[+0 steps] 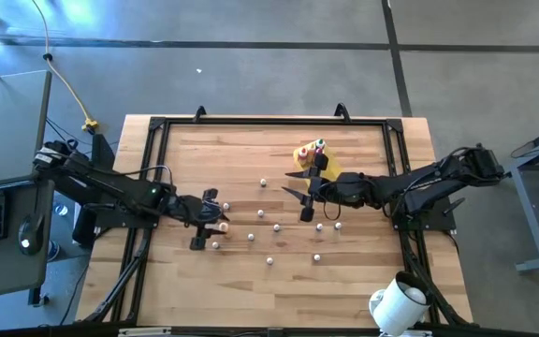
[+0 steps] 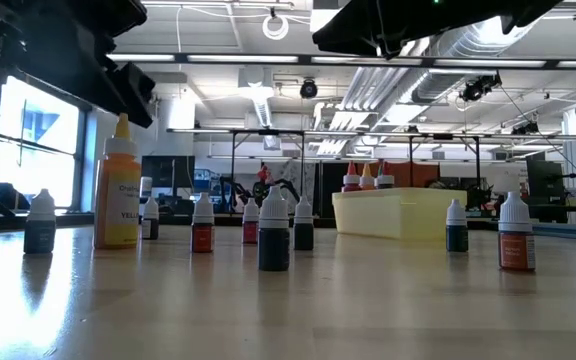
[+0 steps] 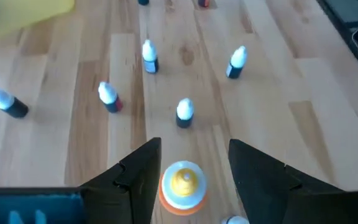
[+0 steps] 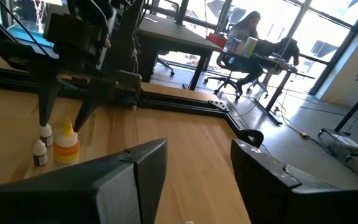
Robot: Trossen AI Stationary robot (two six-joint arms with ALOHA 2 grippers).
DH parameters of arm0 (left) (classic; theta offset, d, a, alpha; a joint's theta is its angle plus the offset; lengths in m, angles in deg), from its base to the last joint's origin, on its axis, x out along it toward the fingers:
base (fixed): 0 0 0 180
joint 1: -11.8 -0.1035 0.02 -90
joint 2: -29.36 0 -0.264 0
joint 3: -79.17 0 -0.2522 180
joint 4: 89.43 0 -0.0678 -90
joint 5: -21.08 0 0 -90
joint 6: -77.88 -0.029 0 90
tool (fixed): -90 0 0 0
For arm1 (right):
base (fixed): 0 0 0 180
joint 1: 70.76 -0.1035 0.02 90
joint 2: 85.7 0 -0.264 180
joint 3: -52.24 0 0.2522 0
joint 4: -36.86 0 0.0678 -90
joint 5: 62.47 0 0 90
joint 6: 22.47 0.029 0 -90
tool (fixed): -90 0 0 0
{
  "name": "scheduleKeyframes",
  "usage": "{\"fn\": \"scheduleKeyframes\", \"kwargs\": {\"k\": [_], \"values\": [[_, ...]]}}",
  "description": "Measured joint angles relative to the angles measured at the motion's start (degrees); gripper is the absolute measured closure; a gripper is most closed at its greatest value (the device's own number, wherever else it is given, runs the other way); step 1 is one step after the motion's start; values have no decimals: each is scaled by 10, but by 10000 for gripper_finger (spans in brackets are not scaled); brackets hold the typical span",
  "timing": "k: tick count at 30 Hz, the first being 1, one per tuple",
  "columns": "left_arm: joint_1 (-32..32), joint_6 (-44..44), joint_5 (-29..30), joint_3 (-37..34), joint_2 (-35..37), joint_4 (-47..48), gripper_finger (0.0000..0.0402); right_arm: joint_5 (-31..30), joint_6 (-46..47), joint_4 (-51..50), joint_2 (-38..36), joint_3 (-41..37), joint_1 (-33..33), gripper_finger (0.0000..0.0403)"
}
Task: Pick & Place food coloring
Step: Put the large yellow food coloring bottle into the bin
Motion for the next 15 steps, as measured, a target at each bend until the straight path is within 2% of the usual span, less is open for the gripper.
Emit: {"fn": "scheduleKeyframes", "kwargs": {"k": [4, 15], "values": [[0, 0, 28, -2, -22, 21, 215, 0, 0, -1, 0, 0, 0, 231], [0, 8, 35, 0, -65, 12, 215, -1, 0, -2, 0, 0, 0, 231]]}}
